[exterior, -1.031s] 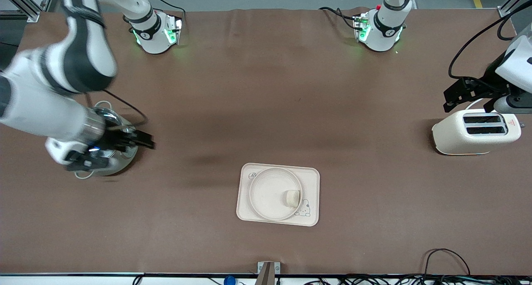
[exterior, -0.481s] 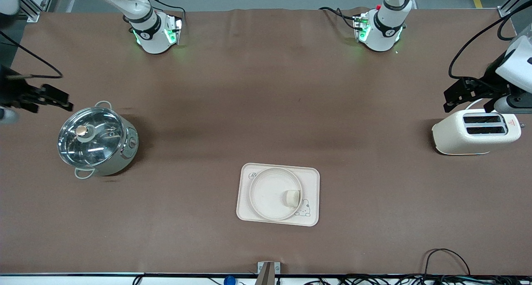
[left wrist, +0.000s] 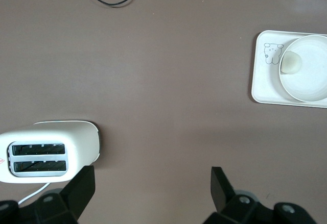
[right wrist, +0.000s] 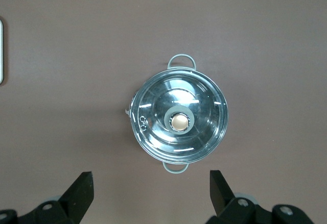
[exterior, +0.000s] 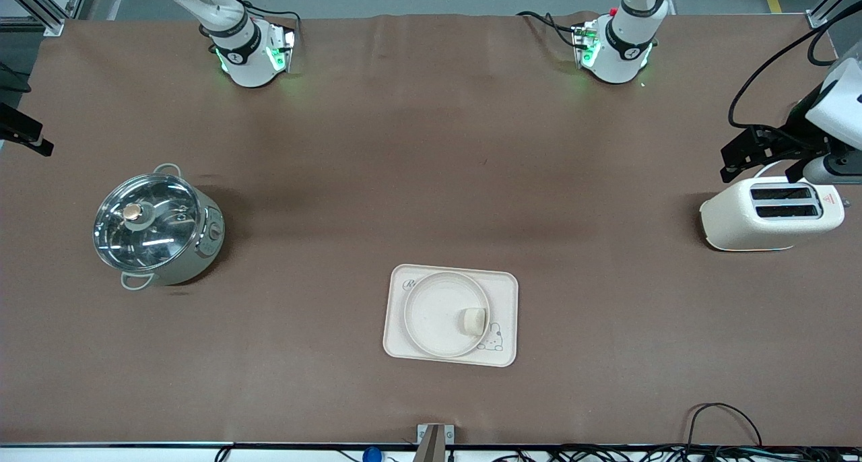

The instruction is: Place bun in plate and plate on tray

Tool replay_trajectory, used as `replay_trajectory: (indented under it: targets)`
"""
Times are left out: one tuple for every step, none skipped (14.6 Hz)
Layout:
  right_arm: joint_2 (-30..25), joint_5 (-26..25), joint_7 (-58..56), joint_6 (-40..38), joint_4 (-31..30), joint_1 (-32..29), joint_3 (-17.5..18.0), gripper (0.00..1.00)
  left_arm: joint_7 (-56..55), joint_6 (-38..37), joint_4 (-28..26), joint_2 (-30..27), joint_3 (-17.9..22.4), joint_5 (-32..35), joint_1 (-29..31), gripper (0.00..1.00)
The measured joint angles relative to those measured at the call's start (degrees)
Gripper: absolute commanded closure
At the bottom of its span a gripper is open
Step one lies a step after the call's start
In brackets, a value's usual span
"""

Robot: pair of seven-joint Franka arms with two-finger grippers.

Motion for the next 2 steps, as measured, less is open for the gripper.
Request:
replay_trajectory:
  targets:
    - [0.0, -0.1, 0.1, 0.0, 0.1, 0.4, 0.4, 0.00, 0.0, 0.0, 0.0, 0.0, 0.0, 0.0, 0.0, 0.00]
    - [0.0, -0.1, 0.4, 0.0, 0.1, 0.8, 0.8, 0.00, 0.0, 0.0, 0.0, 0.0, 0.0, 0.0, 0.0, 0.00]
